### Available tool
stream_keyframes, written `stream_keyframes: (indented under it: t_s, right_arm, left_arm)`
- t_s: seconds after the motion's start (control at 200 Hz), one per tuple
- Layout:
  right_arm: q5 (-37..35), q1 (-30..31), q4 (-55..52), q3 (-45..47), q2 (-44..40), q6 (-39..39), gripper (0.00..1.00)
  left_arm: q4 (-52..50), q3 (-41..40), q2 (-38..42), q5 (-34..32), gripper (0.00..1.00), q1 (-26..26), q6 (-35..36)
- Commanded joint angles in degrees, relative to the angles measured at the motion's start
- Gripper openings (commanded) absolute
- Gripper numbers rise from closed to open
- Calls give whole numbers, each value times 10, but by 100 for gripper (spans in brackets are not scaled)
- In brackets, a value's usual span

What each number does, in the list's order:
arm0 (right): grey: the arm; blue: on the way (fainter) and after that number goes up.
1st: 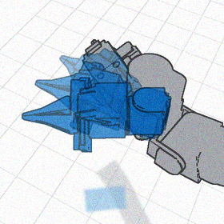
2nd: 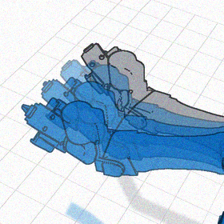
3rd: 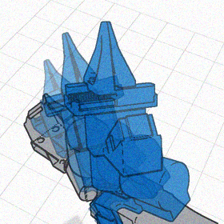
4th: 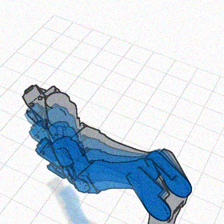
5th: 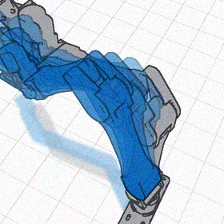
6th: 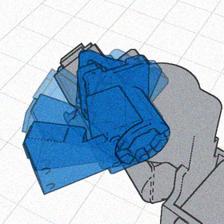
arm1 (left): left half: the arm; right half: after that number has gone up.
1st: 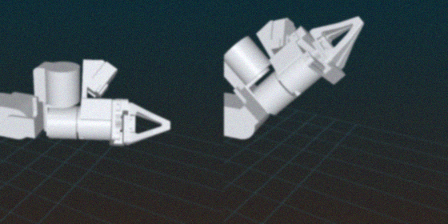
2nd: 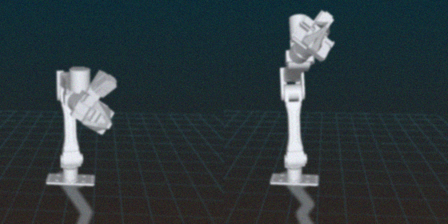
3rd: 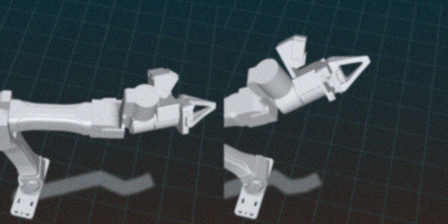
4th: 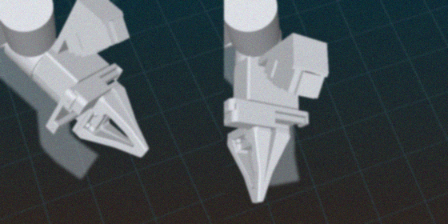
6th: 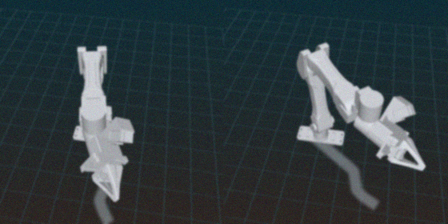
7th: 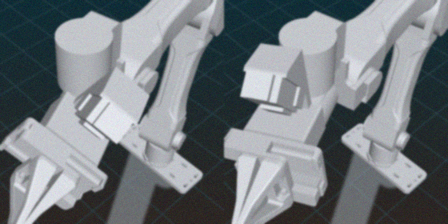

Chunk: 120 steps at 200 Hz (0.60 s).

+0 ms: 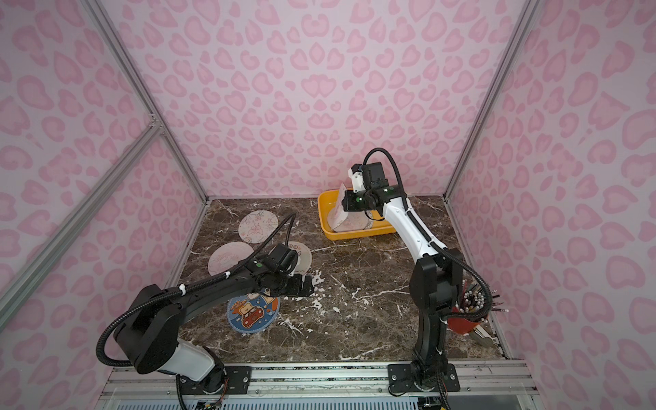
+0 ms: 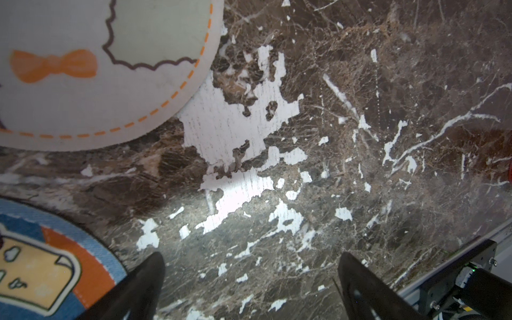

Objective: Put the coasters into the storage box
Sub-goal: Place the coaster in the storage box.

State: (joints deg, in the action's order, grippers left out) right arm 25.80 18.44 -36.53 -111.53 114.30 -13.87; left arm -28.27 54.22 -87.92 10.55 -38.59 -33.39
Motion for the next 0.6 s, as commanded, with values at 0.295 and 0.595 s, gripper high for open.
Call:
stream_keyframes:
  t_s: [0.295,0.595]
  right_arm:
    - [8,-11,-73,-224,214,50,0]
    - [-46,-41,-118,-223,256,83,0]
  left_arm:
    - [5,-3,-4,7,100,11,5]
    - [6,-4,-6,8,100,14,7]
